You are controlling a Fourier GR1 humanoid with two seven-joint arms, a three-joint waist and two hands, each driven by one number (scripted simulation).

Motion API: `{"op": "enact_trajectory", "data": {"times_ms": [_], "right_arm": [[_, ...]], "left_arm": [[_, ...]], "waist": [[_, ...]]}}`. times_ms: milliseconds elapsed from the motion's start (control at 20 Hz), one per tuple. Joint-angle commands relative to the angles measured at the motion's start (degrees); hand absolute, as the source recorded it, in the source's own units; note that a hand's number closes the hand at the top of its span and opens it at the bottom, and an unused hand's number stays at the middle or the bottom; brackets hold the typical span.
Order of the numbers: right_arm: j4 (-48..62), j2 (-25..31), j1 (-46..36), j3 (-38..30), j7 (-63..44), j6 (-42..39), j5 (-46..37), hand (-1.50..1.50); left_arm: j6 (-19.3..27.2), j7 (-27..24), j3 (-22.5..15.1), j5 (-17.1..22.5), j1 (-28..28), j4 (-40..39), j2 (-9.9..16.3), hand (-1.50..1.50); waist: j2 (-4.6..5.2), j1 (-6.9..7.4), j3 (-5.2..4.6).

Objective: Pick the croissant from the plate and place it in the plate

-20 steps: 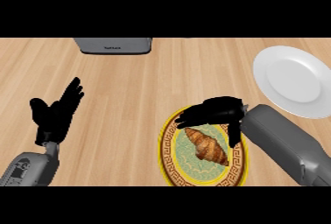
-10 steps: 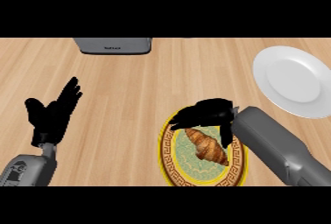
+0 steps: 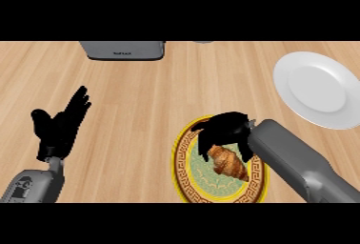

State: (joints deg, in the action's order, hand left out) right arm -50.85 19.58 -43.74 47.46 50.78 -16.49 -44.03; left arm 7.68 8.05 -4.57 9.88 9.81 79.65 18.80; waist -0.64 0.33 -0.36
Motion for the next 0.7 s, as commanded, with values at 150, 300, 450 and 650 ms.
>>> {"op": "enact_trajectory", "data": {"times_ms": [150, 300, 450, 650], "right_arm": [[0.23, -1.71, 4.8, 1.77, 4.75, -1.17, -0.77, 1.5], [-5.33, 2.09, 6.12, 0.47, 5.89, -3.48, 0.85, 1.5], [-2.06, -0.52, 7.49, -7.35, -10.09, -2.78, 5.1, 1.5], [4.96, -0.01, 8.33, -21.07, -28.52, 3.24, 10.22, 1.5]], "left_arm": [[-1.76, -0.31, 1.7, 0.48, -1.07, -0.16, 0.49, 0.0], [-1.11, -0.77, 0.73, -1.03, -0.68, -0.16, -0.69, 0.0], [-1.53, -0.82, 3.86, 0.5, -0.23, -1.18, 1.49, 0.0], [-0.15, 0.09, 3.13, 0.02, -2.01, -0.25, 0.63, 0.0]], "waist": [[0.76, 0.18, 0.36], [0.56, -0.58, 0.35], [0.38, -1.28, 0.29], [-0.27, -4.05, 0.27]]}}
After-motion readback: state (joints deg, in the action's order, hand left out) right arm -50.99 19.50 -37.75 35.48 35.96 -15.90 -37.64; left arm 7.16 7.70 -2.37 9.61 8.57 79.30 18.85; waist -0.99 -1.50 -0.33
